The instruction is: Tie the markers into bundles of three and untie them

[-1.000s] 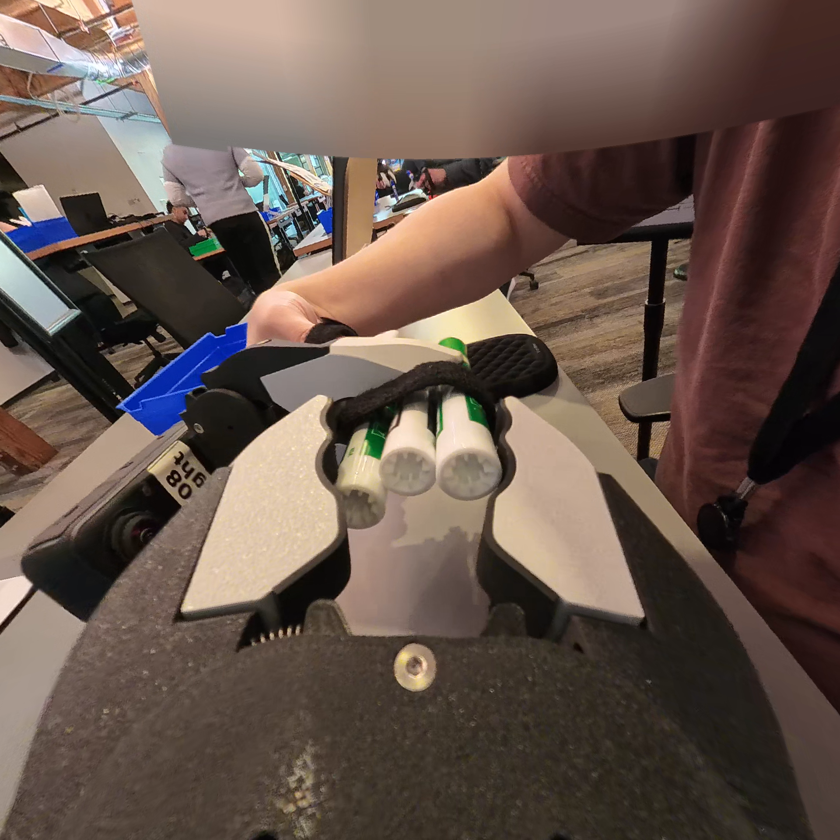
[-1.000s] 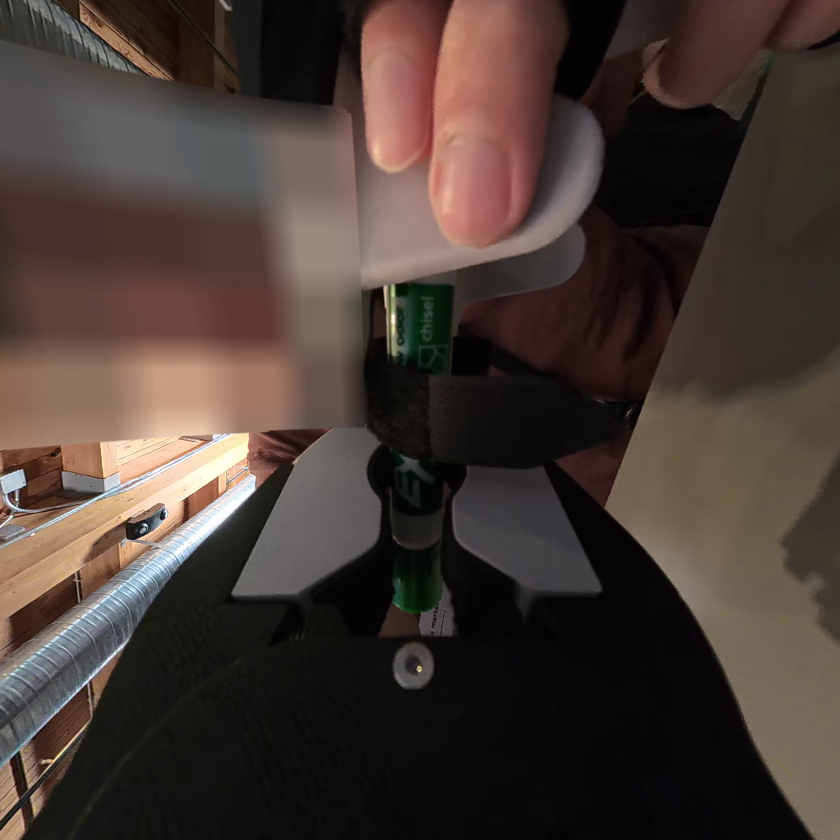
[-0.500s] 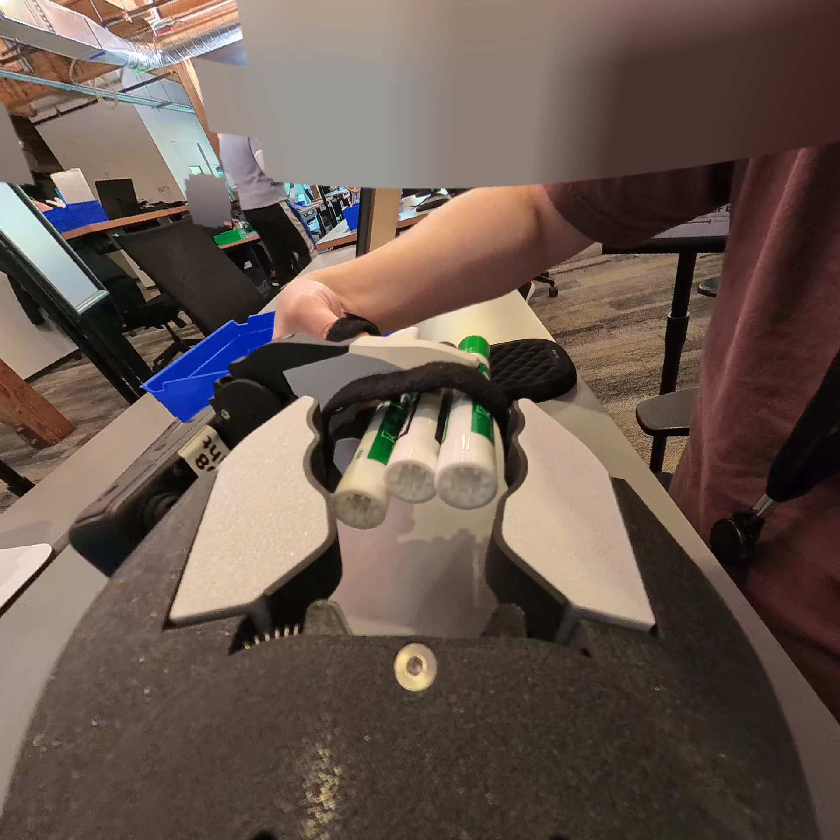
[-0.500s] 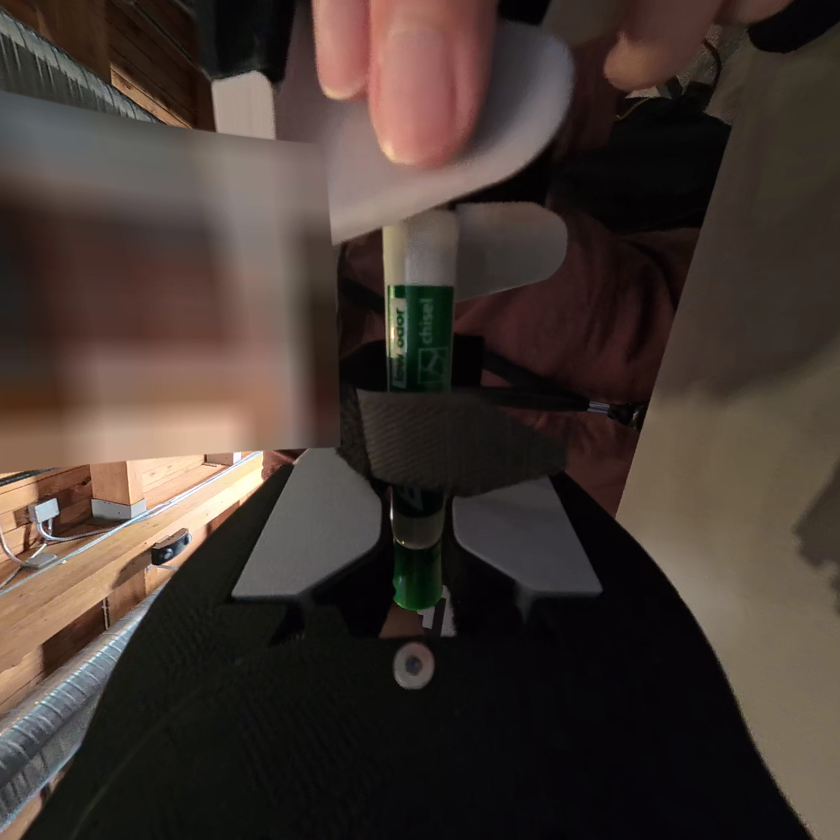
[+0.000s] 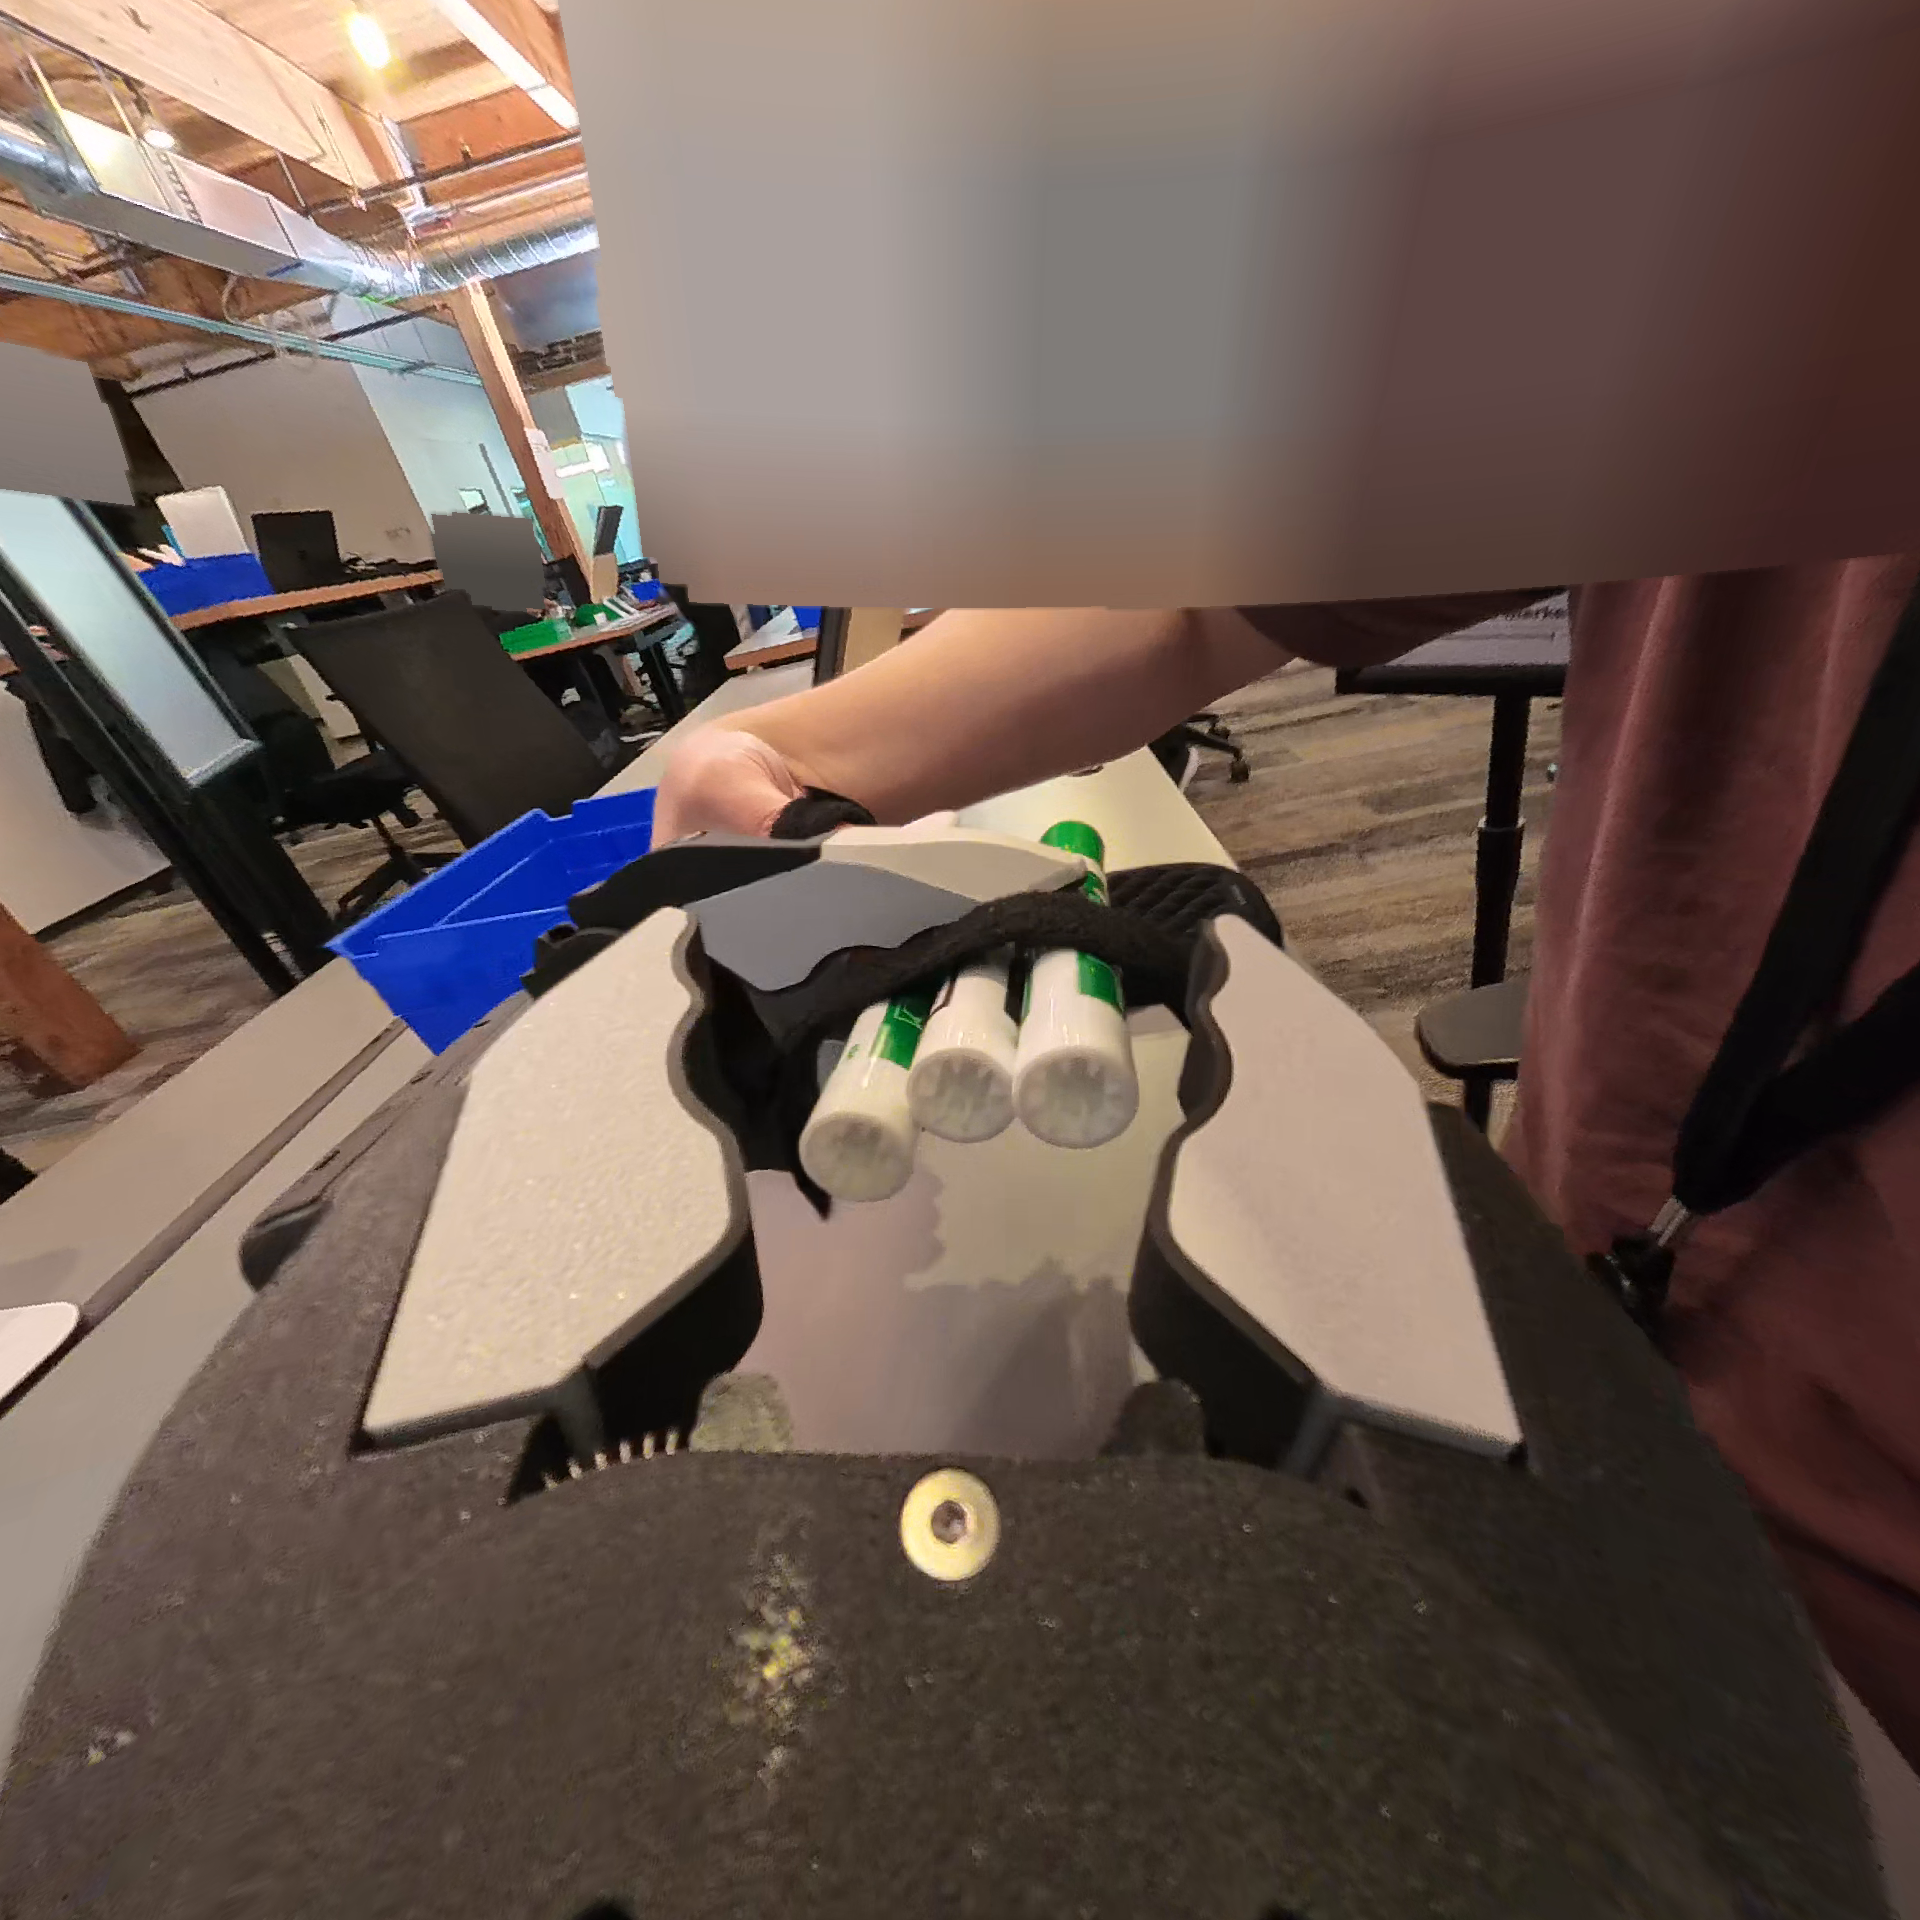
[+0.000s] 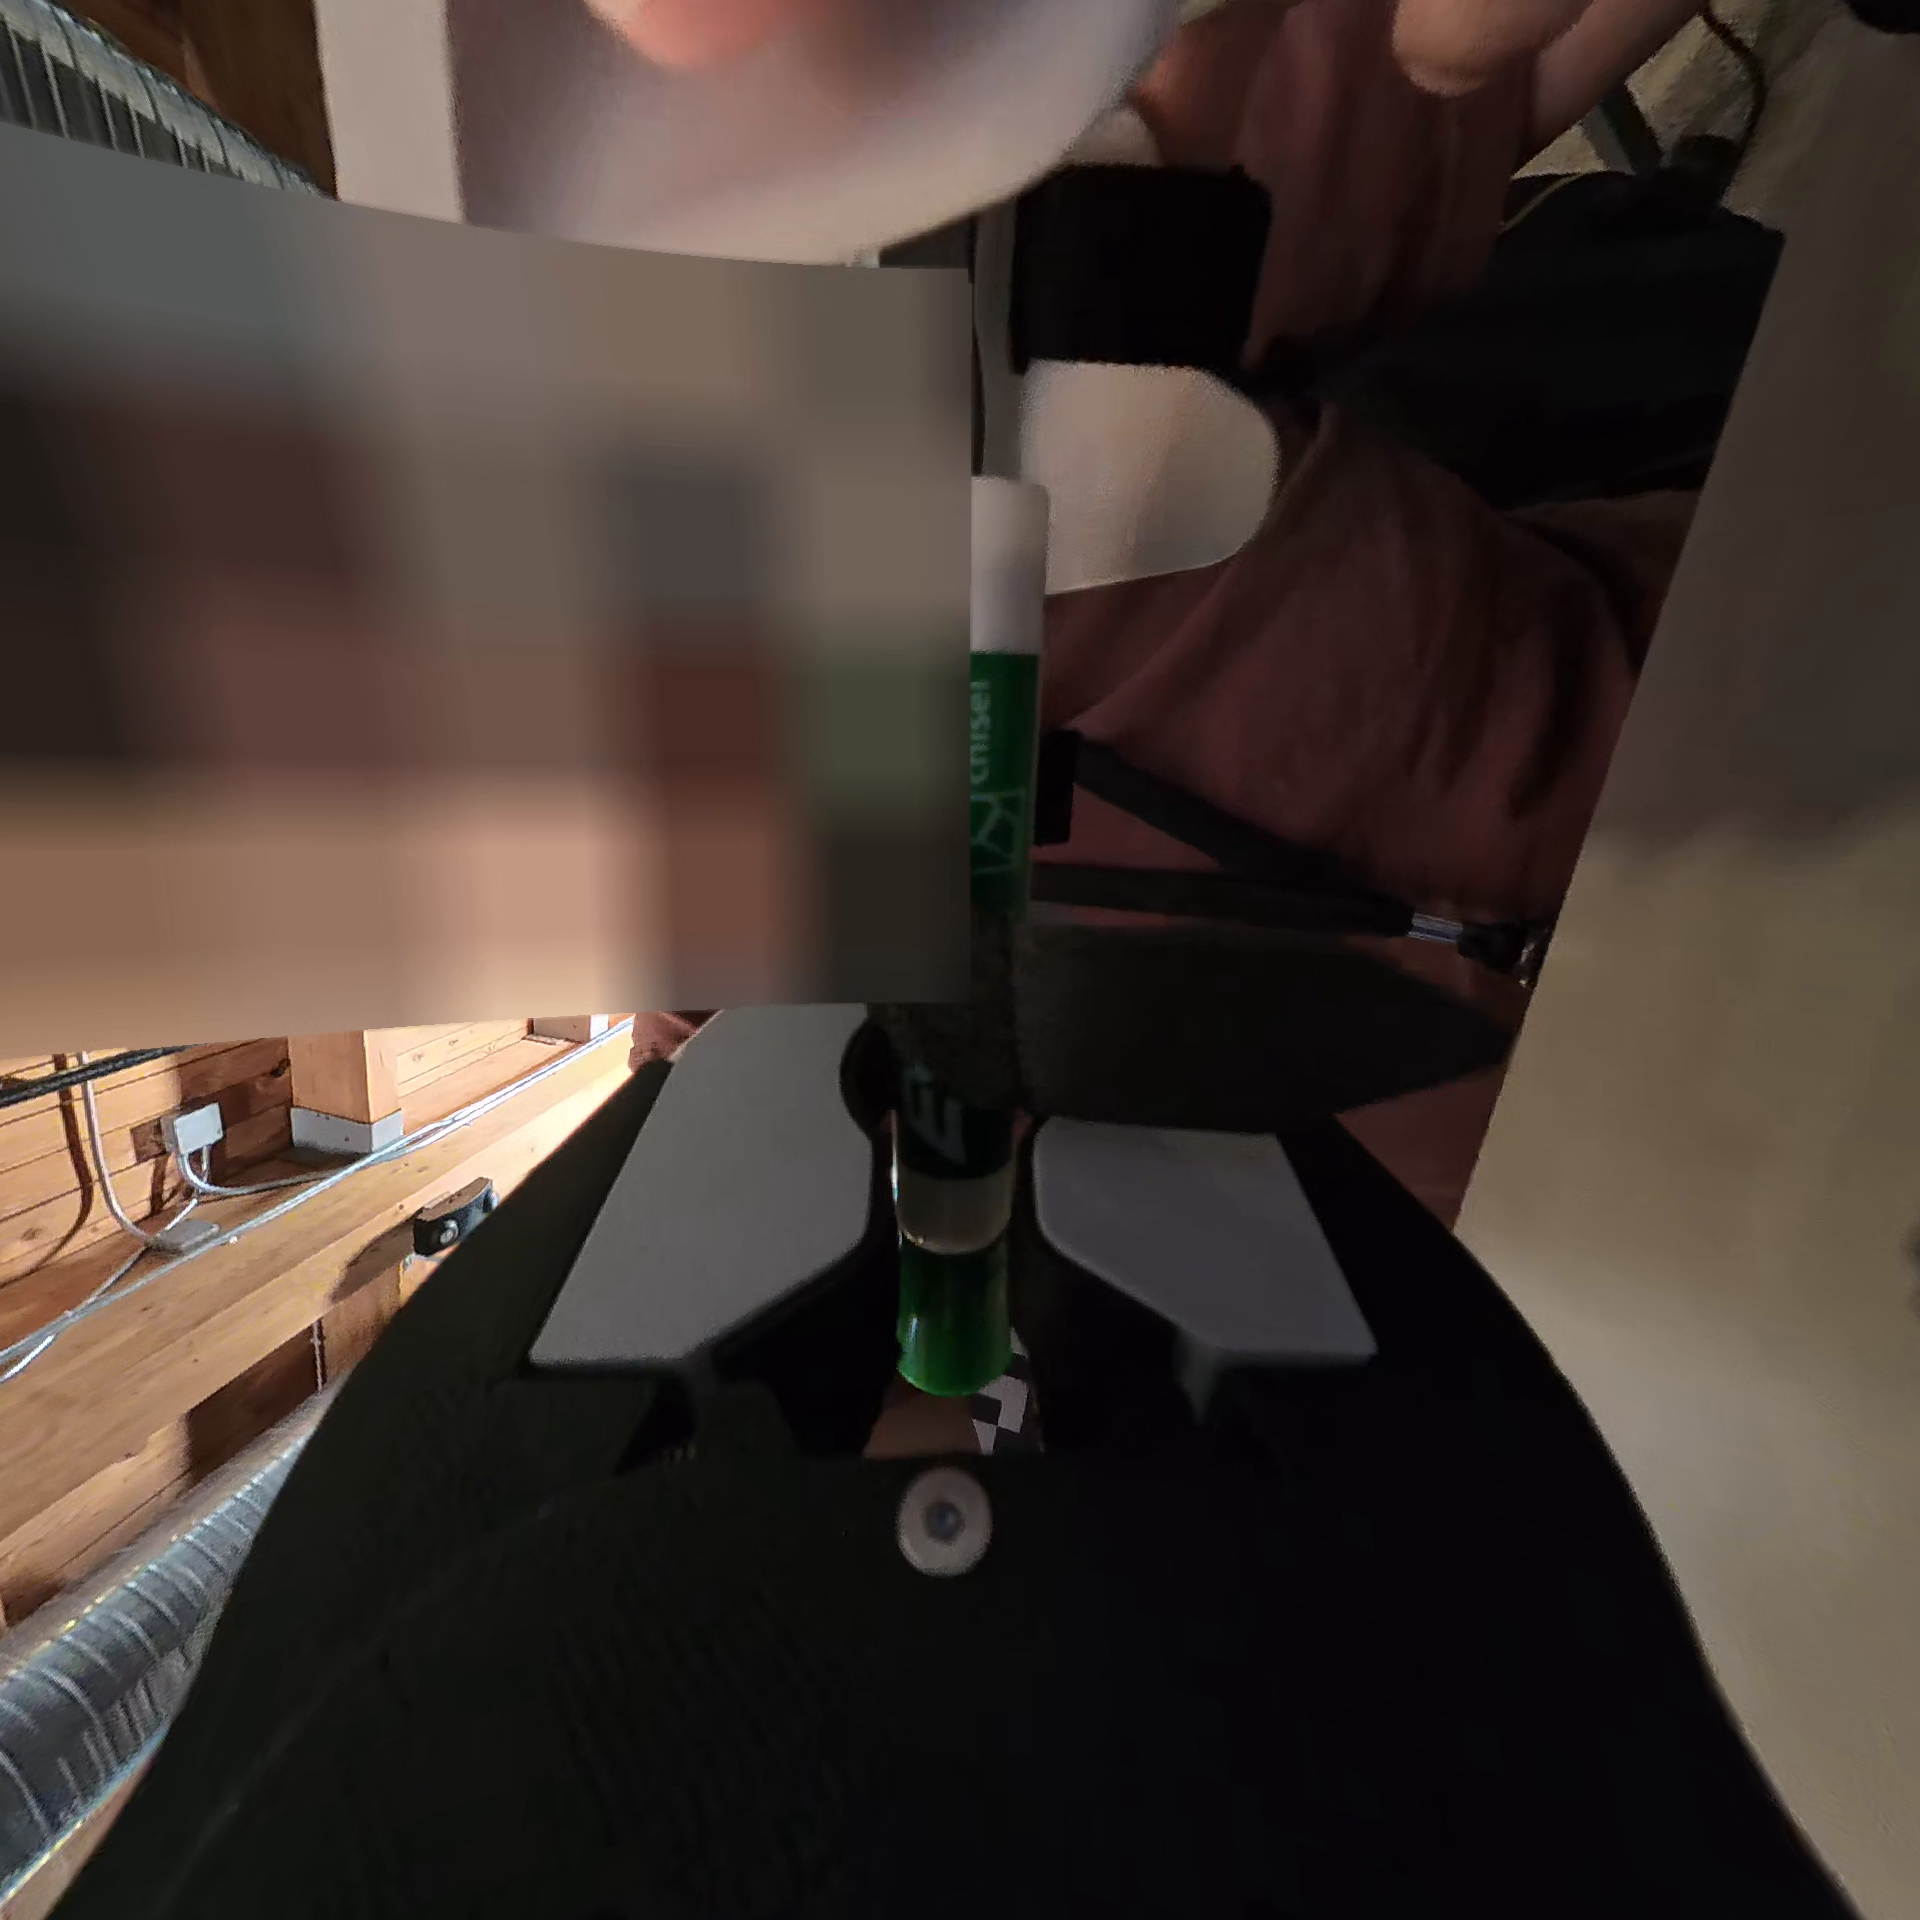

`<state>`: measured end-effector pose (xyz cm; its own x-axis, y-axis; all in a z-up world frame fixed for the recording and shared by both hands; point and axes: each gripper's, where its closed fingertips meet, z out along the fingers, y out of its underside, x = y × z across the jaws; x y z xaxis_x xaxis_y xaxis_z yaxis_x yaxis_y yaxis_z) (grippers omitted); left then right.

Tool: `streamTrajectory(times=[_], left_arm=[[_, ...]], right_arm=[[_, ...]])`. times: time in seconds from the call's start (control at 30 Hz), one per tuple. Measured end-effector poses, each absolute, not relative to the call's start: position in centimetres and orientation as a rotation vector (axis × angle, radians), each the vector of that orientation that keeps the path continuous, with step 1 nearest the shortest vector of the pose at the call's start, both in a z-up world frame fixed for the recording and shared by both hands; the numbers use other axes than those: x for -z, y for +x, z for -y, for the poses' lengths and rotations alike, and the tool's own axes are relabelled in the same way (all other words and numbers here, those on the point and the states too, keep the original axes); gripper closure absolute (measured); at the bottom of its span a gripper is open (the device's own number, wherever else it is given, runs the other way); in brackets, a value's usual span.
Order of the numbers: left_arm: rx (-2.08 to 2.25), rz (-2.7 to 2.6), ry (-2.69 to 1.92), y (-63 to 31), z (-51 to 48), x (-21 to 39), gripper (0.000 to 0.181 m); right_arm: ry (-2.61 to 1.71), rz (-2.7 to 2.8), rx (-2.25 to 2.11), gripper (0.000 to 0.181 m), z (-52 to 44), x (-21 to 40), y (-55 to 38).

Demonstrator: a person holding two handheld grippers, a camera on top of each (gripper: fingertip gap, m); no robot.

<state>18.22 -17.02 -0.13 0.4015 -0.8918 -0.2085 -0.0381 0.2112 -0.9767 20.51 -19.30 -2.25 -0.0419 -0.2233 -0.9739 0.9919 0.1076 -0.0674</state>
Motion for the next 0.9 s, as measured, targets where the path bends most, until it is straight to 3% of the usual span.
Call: streamTrajectory(times=[0.03, 0.33, 0.9], left_arm=[[0.770, -0.987, -1.219, 18.2, 17.0, 0.1, 0.090], [0.916, -0.900, -1.170, 18.6, 16.9, -0.5, 0.082], [0.954, -0.805, -1.136, 19.6, 17.4, -1.1, 0.087]], right_arm=[[0.926, -1.135, 1.266, 0.163, 19.4, 2.1, 20.5], [0.862, -1.155, 1.300, 0.163, 20.2, 0.8, 20.6], [0.887, -1.174, 1.311, 0.163, 20.3, 0.8, 20.2]])
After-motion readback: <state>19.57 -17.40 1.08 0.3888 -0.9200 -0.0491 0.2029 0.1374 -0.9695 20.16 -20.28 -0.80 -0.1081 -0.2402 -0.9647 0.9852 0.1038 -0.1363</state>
